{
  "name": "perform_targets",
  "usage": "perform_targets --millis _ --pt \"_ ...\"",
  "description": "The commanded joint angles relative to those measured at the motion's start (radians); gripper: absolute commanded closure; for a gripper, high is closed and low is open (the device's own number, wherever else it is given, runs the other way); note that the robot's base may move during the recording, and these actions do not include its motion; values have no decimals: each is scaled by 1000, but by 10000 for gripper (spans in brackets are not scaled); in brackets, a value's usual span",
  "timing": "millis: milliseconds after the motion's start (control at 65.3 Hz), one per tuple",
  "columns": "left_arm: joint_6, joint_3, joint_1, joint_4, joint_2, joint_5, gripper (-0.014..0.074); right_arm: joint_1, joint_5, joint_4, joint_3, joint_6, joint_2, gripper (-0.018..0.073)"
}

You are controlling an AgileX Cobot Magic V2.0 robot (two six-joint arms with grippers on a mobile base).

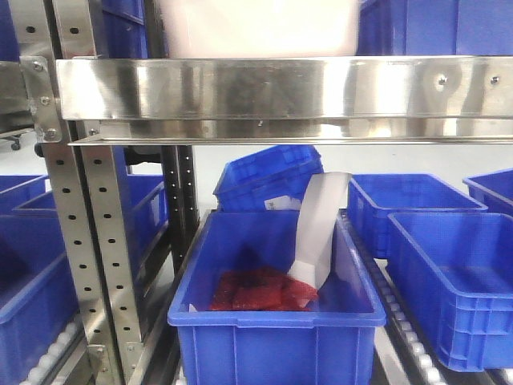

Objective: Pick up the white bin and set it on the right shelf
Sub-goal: 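Open both grippers and release the bin's grey end handles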

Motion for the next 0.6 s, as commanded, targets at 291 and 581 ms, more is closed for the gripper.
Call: perform_targets --millis 291,581 --pt "-25 -40 1 -107 -61 69 718 -3 80 35 -40 31 -63 484" --pt "-112 -40 -59 339 -209 -117 715 15 -64 -295 -37 134 -169 491"
